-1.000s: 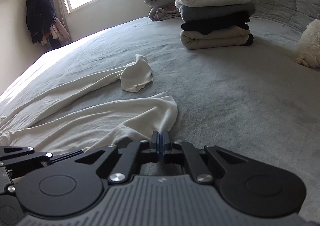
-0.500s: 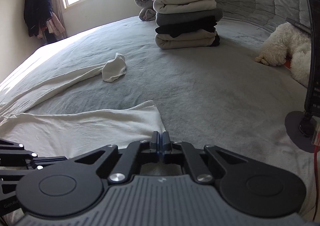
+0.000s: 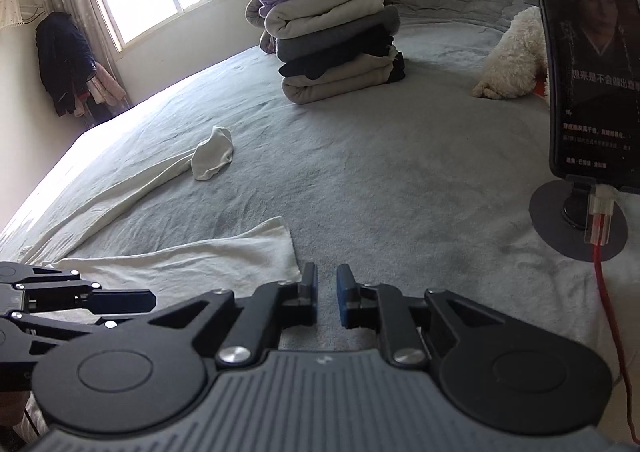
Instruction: Fold clothes
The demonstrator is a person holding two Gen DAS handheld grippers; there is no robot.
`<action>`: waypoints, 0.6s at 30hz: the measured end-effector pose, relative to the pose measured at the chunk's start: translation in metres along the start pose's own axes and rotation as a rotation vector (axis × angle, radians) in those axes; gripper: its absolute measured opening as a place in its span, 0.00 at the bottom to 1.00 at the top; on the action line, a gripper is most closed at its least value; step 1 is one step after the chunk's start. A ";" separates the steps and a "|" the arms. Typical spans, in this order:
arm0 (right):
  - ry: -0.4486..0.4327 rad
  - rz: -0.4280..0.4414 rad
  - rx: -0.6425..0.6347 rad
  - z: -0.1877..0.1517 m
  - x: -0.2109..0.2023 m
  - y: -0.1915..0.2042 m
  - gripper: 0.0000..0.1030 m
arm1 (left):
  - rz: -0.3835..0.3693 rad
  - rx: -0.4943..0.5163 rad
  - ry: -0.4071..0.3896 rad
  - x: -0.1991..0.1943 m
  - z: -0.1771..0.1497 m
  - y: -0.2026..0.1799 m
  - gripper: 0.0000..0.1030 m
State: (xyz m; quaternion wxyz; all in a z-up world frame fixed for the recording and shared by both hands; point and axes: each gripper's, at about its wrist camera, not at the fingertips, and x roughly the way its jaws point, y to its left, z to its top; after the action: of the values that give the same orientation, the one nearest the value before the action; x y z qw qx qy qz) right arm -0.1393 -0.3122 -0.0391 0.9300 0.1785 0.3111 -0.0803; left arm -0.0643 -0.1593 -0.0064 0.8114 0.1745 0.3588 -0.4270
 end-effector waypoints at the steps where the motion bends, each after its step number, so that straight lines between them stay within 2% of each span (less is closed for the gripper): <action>1: -0.001 0.005 0.005 0.000 -0.001 -0.001 0.16 | -0.001 -0.004 -0.003 0.005 0.006 0.001 0.32; 4: -0.004 0.021 0.018 0.001 -0.003 -0.005 0.16 | -0.003 -0.006 -0.009 0.019 0.022 0.003 0.38; 9: 0.001 0.044 0.026 0.001 -0.004 -0.007 0.16 | -0.023 -0.005 -0.009 0.045 0.043 0.004 0.40; 10: 0.005 0.047 0.024 0.000 -0.004 -0.006 0.17 | -0.029 -0.005 -0.003 0.051 0.046 0.004 0.40; 13: 0.008 0.054 0.012 -0.001 -0.003 -0.003 0.35 | -0.042 0.000 0.014 0.064 0.052 0.004 0.40; 18: 0.007 0.045 -0.015 -0.007 0.000 0.002 0.35 | -0.063 -0.023 0.021 0.078 0.057 0.007 0.40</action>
State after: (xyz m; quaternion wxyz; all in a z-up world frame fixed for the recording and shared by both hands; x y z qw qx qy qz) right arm -0.1423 -0.3076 -0.0440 0.9318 0.1790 0.3108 -0.0564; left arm -0.0042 -0.2334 -0.0252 0.7958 0.1581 0.3776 -0.4463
